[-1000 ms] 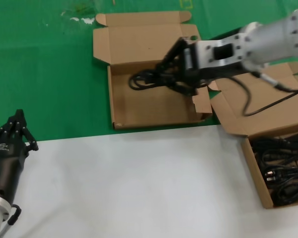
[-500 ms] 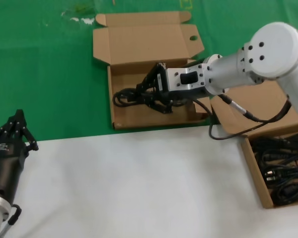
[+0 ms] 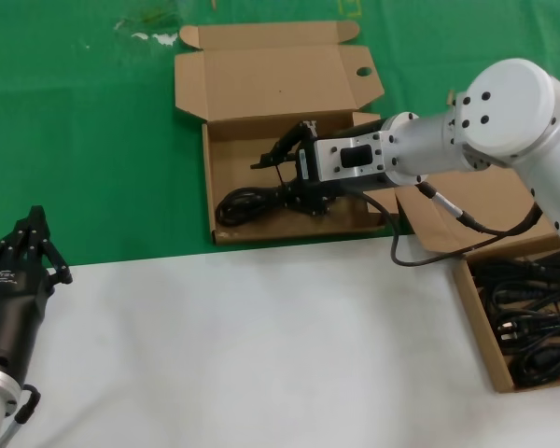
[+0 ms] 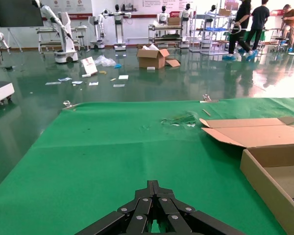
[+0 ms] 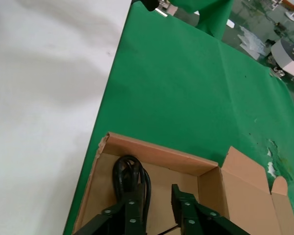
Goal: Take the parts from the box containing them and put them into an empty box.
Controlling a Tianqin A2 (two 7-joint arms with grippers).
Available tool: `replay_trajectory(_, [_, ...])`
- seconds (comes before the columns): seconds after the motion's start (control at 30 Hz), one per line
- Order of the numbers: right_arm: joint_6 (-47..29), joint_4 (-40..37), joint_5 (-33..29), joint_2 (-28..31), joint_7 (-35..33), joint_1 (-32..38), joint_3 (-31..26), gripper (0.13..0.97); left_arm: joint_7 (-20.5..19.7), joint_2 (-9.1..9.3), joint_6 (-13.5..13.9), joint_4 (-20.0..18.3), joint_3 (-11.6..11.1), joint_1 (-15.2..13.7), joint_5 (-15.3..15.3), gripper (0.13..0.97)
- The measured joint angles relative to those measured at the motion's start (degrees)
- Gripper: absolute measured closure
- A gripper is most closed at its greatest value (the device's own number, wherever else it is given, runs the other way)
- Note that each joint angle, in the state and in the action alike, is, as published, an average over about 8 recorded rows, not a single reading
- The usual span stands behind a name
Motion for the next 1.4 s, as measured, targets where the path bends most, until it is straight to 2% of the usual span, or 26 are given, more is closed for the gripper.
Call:
replay_trajectory(0.23, [-0.1,5.39,0.62,1.97,3.04,-1.74,0.87,0.826,0.0,0.0,0.0,0.0,0.0,0.0,0.0,0.957])
replay_trajectory(0.53, [2.64,24.36,2.72,8.53,10.75,-10.78,5.29,0.691,0.0,0.0,0.0,0.0,0.0,0.0,0.0,0.957])
replay_trajectory(0.7, [4.66,31.51,4.24,10.99,13.05,-15.76,7.47,0.566,0.0,0.0,0.0,0.0,0.0,0.0,0.0,0.954])
replay_trajectory(0.9, [6.1,32.81,5.2,11.1,13.41,-17.62,8.43,0.421,0.0,0.0,0.0,0.0,0.0,0.0,0.0,0.943])
replay_trajectory(1.07, [8.45,33.27,6.47,10.57,13.56,-19.79,9.71,0.305,0.0,0.0,0.0,0.0,0.0,0.0,0.0,0.894])
replay_trajectory(1.3, [12.74,34.15,8.79,9.62,13.84,-23.74,12.04,0.215,0.0,0.0,0.0,0.0,0.0,0.0,0.0,0.865])
replay_trajectory(1.4, [14.67,34.55,9.83,9.19,13.98,-25.52,13.1,0.185,0.0,0.0,0.0,0.0,0.0,0.0,0.0,0.811])
